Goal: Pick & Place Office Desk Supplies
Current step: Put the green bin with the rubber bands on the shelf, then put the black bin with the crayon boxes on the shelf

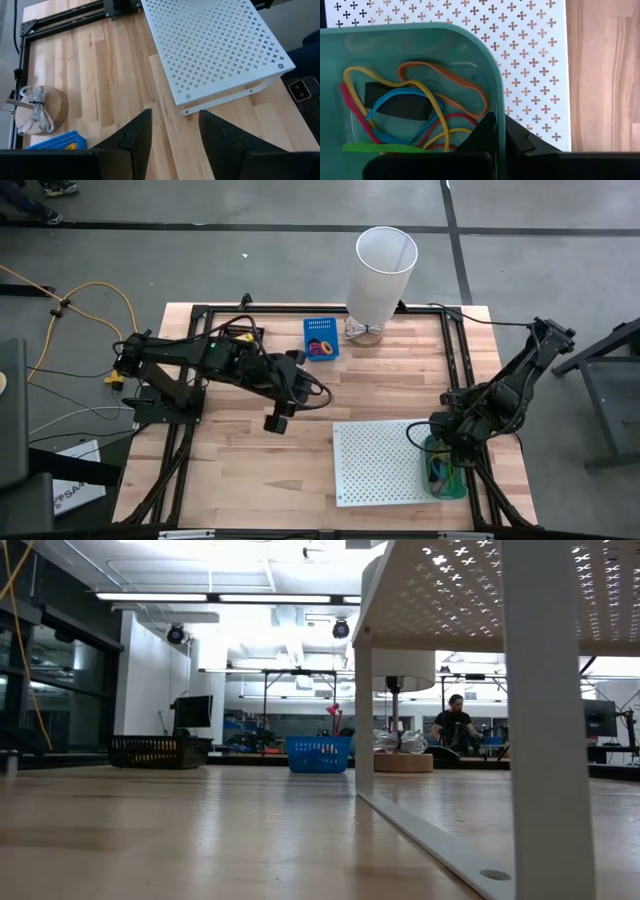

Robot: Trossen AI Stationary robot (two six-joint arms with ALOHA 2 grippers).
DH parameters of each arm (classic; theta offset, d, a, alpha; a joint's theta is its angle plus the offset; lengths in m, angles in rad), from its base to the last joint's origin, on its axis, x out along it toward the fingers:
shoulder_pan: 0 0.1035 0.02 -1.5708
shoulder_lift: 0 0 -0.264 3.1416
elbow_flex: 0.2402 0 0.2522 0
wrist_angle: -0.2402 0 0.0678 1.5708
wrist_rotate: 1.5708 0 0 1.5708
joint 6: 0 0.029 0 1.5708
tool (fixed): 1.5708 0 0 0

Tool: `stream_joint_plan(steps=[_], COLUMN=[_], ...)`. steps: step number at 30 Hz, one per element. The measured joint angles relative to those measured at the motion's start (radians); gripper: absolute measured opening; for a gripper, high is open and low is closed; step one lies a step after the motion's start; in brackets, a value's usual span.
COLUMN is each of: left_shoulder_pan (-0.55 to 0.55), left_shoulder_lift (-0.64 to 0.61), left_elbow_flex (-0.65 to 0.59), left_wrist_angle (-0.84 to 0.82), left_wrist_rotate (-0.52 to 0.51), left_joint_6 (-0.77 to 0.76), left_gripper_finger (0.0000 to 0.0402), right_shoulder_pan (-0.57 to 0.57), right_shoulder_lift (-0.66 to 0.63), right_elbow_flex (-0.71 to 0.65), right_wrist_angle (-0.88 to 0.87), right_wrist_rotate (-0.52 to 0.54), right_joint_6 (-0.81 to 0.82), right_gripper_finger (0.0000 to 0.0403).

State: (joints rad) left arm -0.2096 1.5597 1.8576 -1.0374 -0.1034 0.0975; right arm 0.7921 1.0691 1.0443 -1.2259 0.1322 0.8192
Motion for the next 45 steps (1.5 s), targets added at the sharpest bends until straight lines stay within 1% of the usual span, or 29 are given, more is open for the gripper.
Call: stream_joint_plan(steps=[5, 11, 32, 42, 45], left_shoulder_pan=[0.000, 0.000, 0.000, 0.000, 0.000], left_shoulder_lift=[0.000, 0.000, 0.000, 0.000, 0.000], left_elbow_flex=[0.000, 0.000, 0.000, 0.000, 0.000], left_wrist_angle=[0.000, 0.000, -0.001, -0.001, -0.001], left_wrist_rotate=[0.000, 0.000, 0.002, 0.002, 0.002], left_joint_6=[0.000, 0.000, 0.000, 0.000, 0.000], left_gripper_finger=[0.0155, 0.0155, 0.0155, 0.0155, 0.0155], right_shoulder_pan=[0.000, 0.000, 0.000, 0.000, 0.000], right_shoulder_lift=[0.000, 0.000, 0.000, 0.000, 0.000], right_elbow_flex=[0.000, 0.001, 0.001, 0.001, 0.001], right_wrist_angle=[0.000, 0.001, 0.003, 0.003, 0.003], right_wrist_rotate=[0.001, 0.026, 0.022, 0.014, -0.003], right_joint_6=[0.000, 0.001, 0.022, 0.027, 0.027], right_gripper_finger=[0.0012, 0.0028, 0.0109, 0.0124, 0.0126])
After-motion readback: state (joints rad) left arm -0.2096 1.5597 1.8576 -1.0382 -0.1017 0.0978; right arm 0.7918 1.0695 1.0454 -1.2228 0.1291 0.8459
